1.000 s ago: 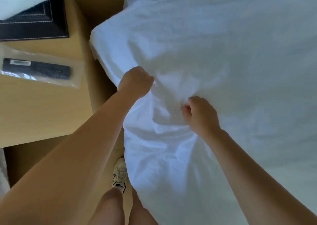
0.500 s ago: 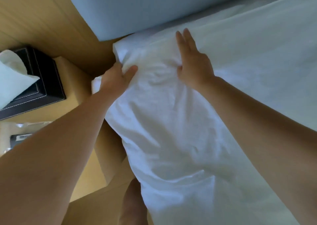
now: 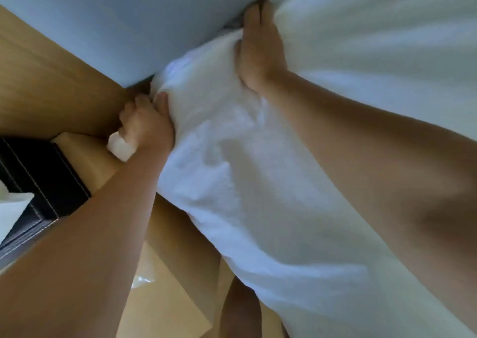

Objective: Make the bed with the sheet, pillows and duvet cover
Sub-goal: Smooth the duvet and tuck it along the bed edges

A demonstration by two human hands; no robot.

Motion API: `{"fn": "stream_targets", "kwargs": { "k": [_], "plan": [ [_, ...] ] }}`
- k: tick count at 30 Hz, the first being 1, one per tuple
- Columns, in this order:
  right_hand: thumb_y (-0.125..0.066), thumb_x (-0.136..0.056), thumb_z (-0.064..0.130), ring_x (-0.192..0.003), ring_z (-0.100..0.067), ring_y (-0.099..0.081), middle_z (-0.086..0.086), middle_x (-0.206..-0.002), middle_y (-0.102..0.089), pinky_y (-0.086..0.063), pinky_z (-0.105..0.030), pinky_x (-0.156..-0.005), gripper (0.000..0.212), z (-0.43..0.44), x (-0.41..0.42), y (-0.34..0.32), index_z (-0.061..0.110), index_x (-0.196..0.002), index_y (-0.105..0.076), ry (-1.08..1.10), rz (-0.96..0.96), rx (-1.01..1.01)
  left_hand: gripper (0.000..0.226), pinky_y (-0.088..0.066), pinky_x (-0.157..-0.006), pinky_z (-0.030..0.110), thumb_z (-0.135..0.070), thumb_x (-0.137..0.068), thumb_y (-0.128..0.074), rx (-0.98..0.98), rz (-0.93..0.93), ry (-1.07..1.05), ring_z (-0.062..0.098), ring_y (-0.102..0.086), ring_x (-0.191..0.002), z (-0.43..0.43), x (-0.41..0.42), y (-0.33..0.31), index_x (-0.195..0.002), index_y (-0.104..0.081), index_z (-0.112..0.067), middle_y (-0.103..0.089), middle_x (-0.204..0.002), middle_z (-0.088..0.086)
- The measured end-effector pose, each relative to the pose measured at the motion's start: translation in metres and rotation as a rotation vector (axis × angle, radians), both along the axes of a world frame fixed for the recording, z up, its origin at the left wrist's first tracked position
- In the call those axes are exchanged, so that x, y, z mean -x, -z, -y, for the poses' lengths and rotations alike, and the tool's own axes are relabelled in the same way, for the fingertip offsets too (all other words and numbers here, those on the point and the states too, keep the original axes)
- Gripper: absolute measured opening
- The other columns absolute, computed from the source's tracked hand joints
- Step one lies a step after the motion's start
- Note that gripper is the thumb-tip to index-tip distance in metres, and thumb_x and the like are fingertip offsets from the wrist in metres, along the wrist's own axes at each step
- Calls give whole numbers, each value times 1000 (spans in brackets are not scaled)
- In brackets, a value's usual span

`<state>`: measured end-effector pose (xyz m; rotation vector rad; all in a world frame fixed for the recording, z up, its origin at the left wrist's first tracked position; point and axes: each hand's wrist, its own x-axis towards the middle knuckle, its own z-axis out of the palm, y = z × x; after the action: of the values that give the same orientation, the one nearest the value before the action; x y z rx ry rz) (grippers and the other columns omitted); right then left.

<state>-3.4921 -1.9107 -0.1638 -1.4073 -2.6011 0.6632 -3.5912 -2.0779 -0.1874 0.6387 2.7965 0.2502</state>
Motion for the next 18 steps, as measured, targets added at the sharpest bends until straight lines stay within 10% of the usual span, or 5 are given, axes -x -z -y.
{"fn": "stream_targets", "kwargs": {
  "k": [6, 14, 18],
  "plan": [
    [-53, -83, 16, -137, -40, -27, -26, -151, -19, -19, -34, -111, 68, 75, -88, -12, 1, -144, -28, -167, -158, 48, 50, -20, -108, 31, -12, -95, -38, -322, 94, -25, 28, -29, -136, 3, -65, -13, -143, -29, -4, -33, -146, 14],
    [-46, -83, 47, -129, -38, -44, -18, -140, -47, -20, -42, -109, 64, 187, -358, -42, 6, -132, -52, -403, 335, 141, 70, -9, -114, 31, -40, -89, -59, -331, 559, 217, 22, -13, -144, 115, -304, -48, -147, -27, -17, -13, -157, 6],
    [-31, -89, 57, -121, -39, -52, -18, -132, -54, -28, -43, -103, 67, 206, -481, -50, 9, -126, -59, -340, 469, 84, 82, -19, -112, 44, -57, -72, -69, -216, 593, 401, 38, -24, -140, 154, -403, -54, -136, -48, -10, -36, -147, 16]
  ]
}}
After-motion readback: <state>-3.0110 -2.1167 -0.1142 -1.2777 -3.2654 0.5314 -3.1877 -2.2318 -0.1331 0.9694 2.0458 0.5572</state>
